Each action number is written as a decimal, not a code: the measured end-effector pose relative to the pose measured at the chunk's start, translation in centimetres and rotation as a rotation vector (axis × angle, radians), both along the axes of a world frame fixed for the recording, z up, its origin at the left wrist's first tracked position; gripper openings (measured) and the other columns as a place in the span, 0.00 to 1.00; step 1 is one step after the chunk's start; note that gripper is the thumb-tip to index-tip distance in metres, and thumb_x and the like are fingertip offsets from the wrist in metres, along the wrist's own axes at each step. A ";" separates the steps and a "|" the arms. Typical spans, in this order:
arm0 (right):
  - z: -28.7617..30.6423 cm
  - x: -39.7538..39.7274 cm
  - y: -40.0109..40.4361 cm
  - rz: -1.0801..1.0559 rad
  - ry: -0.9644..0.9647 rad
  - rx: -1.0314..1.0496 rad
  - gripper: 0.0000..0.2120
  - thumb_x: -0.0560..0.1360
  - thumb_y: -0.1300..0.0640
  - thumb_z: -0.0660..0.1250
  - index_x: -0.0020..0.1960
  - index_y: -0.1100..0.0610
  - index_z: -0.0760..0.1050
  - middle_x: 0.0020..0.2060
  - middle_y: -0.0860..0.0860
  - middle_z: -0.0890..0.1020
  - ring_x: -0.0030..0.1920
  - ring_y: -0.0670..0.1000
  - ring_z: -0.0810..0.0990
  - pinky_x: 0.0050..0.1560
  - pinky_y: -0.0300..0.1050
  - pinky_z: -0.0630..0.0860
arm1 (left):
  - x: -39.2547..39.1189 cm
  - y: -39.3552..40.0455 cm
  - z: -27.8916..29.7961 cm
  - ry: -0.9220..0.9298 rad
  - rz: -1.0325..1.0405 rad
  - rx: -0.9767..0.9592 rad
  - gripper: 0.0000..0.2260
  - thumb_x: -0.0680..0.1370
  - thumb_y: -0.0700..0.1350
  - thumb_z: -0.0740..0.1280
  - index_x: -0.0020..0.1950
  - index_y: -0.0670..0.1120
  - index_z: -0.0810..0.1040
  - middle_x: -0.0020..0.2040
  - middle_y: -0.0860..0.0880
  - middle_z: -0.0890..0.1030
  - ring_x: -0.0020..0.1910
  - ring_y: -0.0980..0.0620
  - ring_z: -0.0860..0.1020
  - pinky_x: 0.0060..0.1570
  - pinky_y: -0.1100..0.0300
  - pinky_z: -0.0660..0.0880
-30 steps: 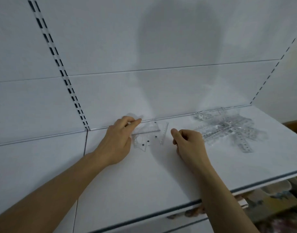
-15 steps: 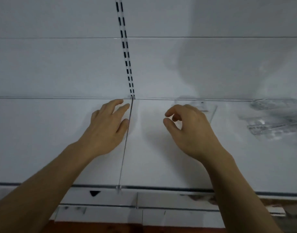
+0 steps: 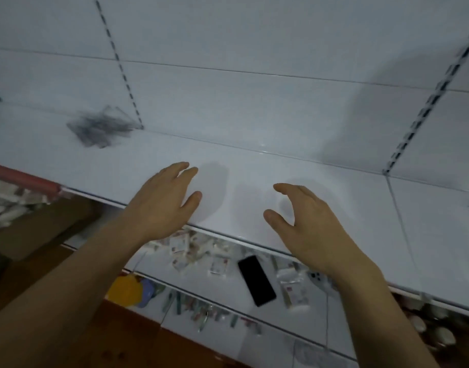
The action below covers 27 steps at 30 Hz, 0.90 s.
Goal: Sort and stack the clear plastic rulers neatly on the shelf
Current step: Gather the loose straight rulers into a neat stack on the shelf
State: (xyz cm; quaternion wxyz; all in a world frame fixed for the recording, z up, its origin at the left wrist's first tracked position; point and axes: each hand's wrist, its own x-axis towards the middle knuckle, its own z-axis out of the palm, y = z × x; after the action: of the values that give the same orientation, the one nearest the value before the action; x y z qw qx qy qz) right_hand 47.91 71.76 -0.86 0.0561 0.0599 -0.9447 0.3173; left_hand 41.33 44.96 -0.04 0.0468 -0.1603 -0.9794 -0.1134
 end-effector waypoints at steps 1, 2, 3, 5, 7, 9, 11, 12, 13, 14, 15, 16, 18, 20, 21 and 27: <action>0.0 -0.3 -2.7 0.039 -0.009 0.002 0.30 0.81 0.41 0.61 0.80 0.49 0.60 0.77 0.44 0.64 0.76 0.45 0.62 0.72 0.38 0.58 | 0.0 -2.8 0.1 0.008 0.017 0.004 0.30 0.82 0.60 0.52 0.80 0.46 0.60 0.81 0.46 0.60 0.78 0.48 0.60 0.76 0.53 0.56; 0.0 -0.6 -5.3 0.077 -0.019 0.007 0.31 0.81 0.41 0.61 0.80 0.49 0.58 0.78 0.44 0.63 0.76 0.45 0.61 0.72 0.37 0.57 | 0.1 -5.6 0.2 0.018 0.041 0.003 0.28 0.83 0.58 0.54 0.80 0.45 0.60 0.80 0.46 0.61 0.78 0.48 0.60 0.76 0.53 0.57; 0.0 -1.1 -7.8 0.109 -0.028 0.015 0.32 0.81 0.40 0.61 0.81 0.50 0.57 0.78 0.44 0.62 0.77 0.45 0.60 0.71 0.36 0.55 | 0.3 -8.2 0.4 0.028 0.066 0.001 0.27 0.84 0.56 0.55 0.80 0.45 0.60 0.80 0.46 0.61 0.78 0.48 0.61 0.76 0.52 0.58; 0.4 -2.0 -12.5 0.165 -0.041 0.037 0.33 0.81 0.40 0.60 0.82 0.50 0.55 0.79 0.44 0.60 0.78 0.45 0.59 0.70 0.35 0.54 | 1.0 -12.8 0.8 0.039 0.116 0.014 0.26 0.84 0.54 0.57 0.80 0.44 0.61 0.79 0.46 0.63 0.77 0.48 0.63 0.74 0.52 0.61; 0.8 -3.2 -17.2 0.219 -0.041 0.049 0.34 0.81 0.39 0.59 0.82 0.50 0.54 0.80 0.44 0.59 0.78 0.45 0.58 0.69 0.34 0.52 | 1.5 -17.2 1.0 0.046 0.159 0.010 0.26 0.84 0.54 0.58 0.79 0.44 0.62 0.79 0.46 0.65 0.75 0.48 0.65 0.72 0.51 0.64; 1.2 -4.4 -21.6 0.270 -0.038 0.054 0.34 0.82 0.39 0.59 0.82 0.51 0.53 0.81 0.45 0.58 0.79 0.46 0.57 0.68 0.33 0.50 | 1.6 -21.2 1.1 0.049 0.182 0.001 0.26 0.84 0.55 0.58 0.79 0.45 0.63 0.78 0.47 0.66 0.74 0.47 0.68 0.71 0.51 0.67; 1.4 -5.9 -25.7 0.316 -0.038 0.061 0.35 0.82 0.40 0.59 0.82 0.53 0.53 0.81 0.46 0.58 0.79 0.47 0.56 0.69 0.33 0.50 | 1.2 -24.7 1.3 0.056 0.205 0.017 0.26 0.84 0.55 0.58 0.79 0.45 0.64 0.77 0.46 0.66 0.74 0.47 0.67 0.71 0.51 0.65; 1.5 -6.6 -27.7 0.340 -0.039 0.069 0.35 0.82 0.40 0.59 0.82 0.53 0.53 0.81 0.47 0.57 0.80 0.47 0.56 0.69 0.33 0.50 | 0.9 -26.2 1.4 0.061 0.231 0.034 0.25 0.84 0.54 0.58 0.79 0.44 0.64 0.77 0.46 0.66 0.74 0.47 0.67 0.71 0.51 0.64; 1.5 -7.5 -29.8 0.366 -0.040 0.078 0.35 0.82 0.40 0.59 0.82 0.54 0.53 0.81 0.48 0.57 0.80 0.48 0.56 0.68 0.34 0.49 | 0.6 -27.8 1.3 0.064 0.267 0.049 0.25 0.84 0.54 0.58 0.78 0.44 0.64 0.77 0.45 0.66 0.74 0.46 0.67 0.71 0.51 0.65; 1.4 -8.3 -31.9 0.392 -0.043 0.083 0.35 0.82 0.40 0.59 0.82 0.54 0.53 0.81 0.48 0.57 0.80 0.48 0.56 0.69 0.34 0.50 | 0.2 -29.5 1.0 0.063 0.299 0.055 0.25 0.84 0.54 0.57 0.78 0.44 0.65 0.77 0.45 0.67 0.74 0.46 0.67 0.71 0.50 0.66; 1.4 -9.1 -34.0 0.418 -0.046 0.089 0.35 0.82 0.40 0.60 0.82 0.54 0.53 0.81 0.48 0.58 0.80 0.48 0.56 0.70 0.35 0.50 | -0.2 -31.1 0.7 0.053 0.319 0.059 0.25 0.83 0.55 0.57 0.77 0.44 0.66 0.75 0.45 0.69 0.73 0.45 0.68 0.70 0.50 0.67; 1.4 -9.9 -35.9 0.444 -0.050 0.094 0.35 0.82 0.41 0.60 0.82 0.54 0.53 0.81 0.49 0.58 0.80 0.49 0.56 0.71 0.36 0.51 | -0.6 -32.7 0.3 0.038 0.330 0.063 0.26 0.82 0.57 0.55 0.76 0.45 0.67 0.74 0.45 0.70 0.72 0.45 0.70 0.69 0.49 0.69; 1.2 -11.7 -39.8 0.493 -0.057 0.113 0.36 0.81 0.41 0.62 0.82 0.54 0.54 0.81 0.49 0.59 0.79 0.49 0.58 0.74 0.40 0.54 | -1.6 -36.2 -0.5 0.031 0.343 0.069 0.27 0.81 0.60 0.53 0.75 0.46 0.68 0.73 0.46 0.71 0.71 0.46 0.70 0.69 0.48 0.69; 1.0 -13.5 -43.1 0.515 -0.057 0.143 0.36 0.81 0.42 0.62 0.82 0.55 0.54 0.80 0.50 0.60 0.78 0.50 0.59 0.72 0.40 0.56 | -2.6 -39.4 -0.7 0.047 0.365 0.070 0.25 0.83 0.57 0.55 0.77 0.46 0.66 0.75 0.46 0.70 0.73 0.47 0.68 0.73 0.49 0.66; 0.8 -14.7 -44.9 0.523 -0.053 0.152 0.36 0.81 0.42 0.62 0.82 0.55 0.54 0.80 0.50 0.61 0.78 0.50 0.60 0.71 0.40 0.56 | -3.4 -41.1 -0.8 0.061 0.377 0.068 0.24 0.84 0.55 0.56 0.77 0.45 0.66 0.75 0.45 0.70 0.73 0.47 0.68 0.72 0.51 0.65; 0.9 -21.8 -53.8 0.499 -0.062 0.162 0.35 0.82 0.40 0.60 0.82 0.54 0.54 0.81 0.50 0.59 0.80 0.51 0.55 0.79 0.48 0.52 | -8.0 -49.9 0.3 0.014 0.416 0.061 0.24 0.84 0.55 0.57 0.78 0.46 0.65 0.77 0.45 0.66 0.75 0.46 0.66 0.73 0.50 0.63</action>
State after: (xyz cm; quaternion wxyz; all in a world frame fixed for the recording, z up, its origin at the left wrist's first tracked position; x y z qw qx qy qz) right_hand 26.09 17.97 0.04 -0.0576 0.2855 -0.9243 0.2465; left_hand 33.31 -4.93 0.28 0.0807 0.0459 -0.9872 -0.1298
